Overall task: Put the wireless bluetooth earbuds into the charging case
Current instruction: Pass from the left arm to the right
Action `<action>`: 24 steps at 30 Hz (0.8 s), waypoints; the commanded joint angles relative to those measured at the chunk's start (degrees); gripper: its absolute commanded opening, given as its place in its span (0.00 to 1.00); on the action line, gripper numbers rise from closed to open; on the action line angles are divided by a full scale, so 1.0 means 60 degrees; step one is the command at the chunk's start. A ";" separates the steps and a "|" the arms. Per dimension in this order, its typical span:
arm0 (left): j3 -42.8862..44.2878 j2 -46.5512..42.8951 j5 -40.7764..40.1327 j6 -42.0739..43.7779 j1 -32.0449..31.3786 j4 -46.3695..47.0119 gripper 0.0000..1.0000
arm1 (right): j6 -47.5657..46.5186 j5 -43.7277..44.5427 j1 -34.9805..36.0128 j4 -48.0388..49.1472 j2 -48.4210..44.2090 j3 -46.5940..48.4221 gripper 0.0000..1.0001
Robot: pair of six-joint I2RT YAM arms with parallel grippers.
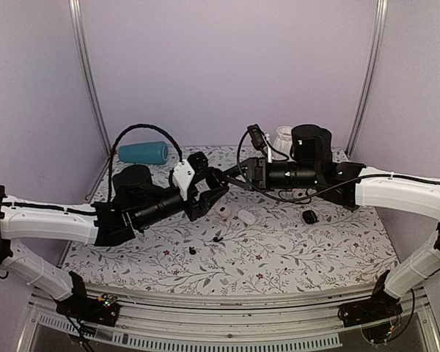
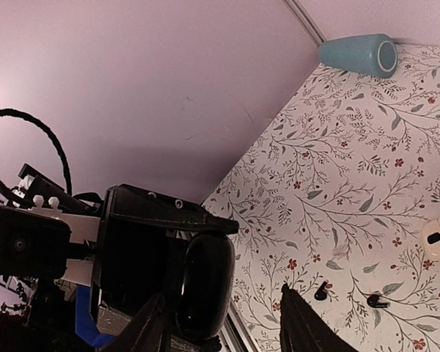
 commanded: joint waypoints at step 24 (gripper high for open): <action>0.0877 0.0669 -0.0563 -0.0165 -0.0273 -0.0400 0.70 | -0.0409 -0.0051 0.0115 -0.0729 0.0011 0.0356 0.03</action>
